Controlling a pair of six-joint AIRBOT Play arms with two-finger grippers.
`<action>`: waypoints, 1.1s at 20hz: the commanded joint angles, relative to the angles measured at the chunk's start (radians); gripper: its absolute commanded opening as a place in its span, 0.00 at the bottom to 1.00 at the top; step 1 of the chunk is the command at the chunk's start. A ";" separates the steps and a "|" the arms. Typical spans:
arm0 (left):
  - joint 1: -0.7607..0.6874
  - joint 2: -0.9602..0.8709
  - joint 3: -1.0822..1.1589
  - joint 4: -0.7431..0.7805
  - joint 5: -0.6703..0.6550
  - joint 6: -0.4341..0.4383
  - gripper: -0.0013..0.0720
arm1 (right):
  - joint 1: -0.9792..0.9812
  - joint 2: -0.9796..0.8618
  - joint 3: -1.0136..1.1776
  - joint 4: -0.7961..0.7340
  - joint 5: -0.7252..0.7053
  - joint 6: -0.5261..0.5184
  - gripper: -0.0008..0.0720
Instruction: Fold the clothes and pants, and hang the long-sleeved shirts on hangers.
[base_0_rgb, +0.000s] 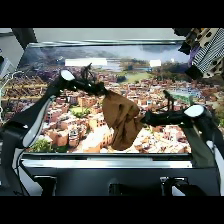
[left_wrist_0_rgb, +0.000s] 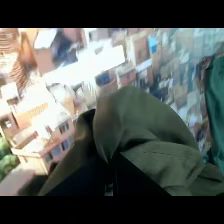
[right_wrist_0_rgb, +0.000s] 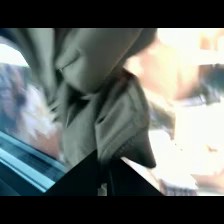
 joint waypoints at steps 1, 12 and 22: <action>0.046 0.102 0.080 0.085 -0.038 -0.029 0.04 | 0.000 0.151 0.130 -0.014 -0.013 0.004 0.05; 0.051 0.694 0.137 0.469 -0.136 -0.238 0.04 | 0.000 0.397 0.712 -0.084 0.116 0.131 0.05; 0.051 0.966 0.121 0.816 -0.460 -0.639 0.04 | 0.000 0.391 0.915 -0.167 0.216 0.452 0.05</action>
